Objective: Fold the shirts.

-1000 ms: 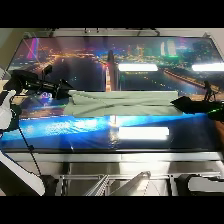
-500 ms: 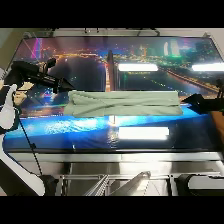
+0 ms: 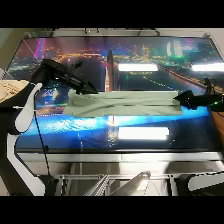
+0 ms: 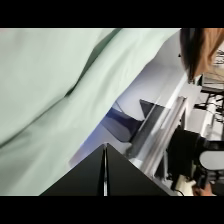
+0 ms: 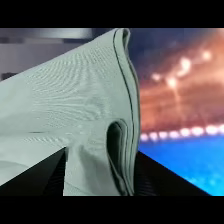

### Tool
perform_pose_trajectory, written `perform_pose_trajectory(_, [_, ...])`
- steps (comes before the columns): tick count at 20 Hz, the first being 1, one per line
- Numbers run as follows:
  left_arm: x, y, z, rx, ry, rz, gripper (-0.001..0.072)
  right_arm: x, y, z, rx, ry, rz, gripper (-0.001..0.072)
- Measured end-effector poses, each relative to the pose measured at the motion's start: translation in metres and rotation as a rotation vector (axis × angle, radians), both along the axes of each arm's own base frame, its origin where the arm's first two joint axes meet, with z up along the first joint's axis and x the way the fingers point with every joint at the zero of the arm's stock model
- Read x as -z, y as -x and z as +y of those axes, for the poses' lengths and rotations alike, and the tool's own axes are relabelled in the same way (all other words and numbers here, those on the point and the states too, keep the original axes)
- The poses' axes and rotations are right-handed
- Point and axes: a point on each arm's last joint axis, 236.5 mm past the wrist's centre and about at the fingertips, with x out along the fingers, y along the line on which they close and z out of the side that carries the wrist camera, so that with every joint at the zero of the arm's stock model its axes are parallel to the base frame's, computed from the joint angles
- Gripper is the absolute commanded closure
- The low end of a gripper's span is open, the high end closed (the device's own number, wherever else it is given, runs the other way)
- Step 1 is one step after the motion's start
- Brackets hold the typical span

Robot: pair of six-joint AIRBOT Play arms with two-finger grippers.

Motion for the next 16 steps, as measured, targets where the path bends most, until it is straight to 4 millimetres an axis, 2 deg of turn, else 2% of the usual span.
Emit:
perform_pose_trajectory(1, [0.002,0.002,-0.017,0.011,-0.007,-0.019,0.0689,0.002,0.0,0.007,-0.018,-0.007,0.005,0.0464])
perform_pose_trajectory(2, [0.004,0.004,-0.032,0.021,-0.012,-0.036,0.0689,0.004,0.001,0.012,-0.037,-0.002,0.01,0.0702])
perform_pose_trajectory(4, [0.008,0.011,-0.062,0.045,-0.024,-0.07,0.0696,0.006,0.003,0.021,-0.075,-0.006,0.018,0.0696])
perform_pose_trajectory(7, [0.022,0.019,-0.096,0.059,-0.087,-0.124,0.0696,-0.009,0.003,0.029,-0.135,-0.03,0.008,0.0697])
perform_pose_trajectory(10, [0.042,0.016,-0.116,0.031,-0.181,-0.186,0.0697,-0.046,-0.001,0.026,-0.187,-0.07,-0.042,0.0697])
perform_pose_trajectory(13, [0.061,0.014,-0.137,0.023,-0.229,-0.216,0.0698,-0.088,-0.003,0.014,-0.225,-0.09,-0.096,0.0696])
perform_pose_trajectory(16, [0.08,0.019,-0.157,0.046,-0.252,-0.195,0.0698,-0.116,-0.001,0.005,-0.239,-0.105,-0.131,0.0697])
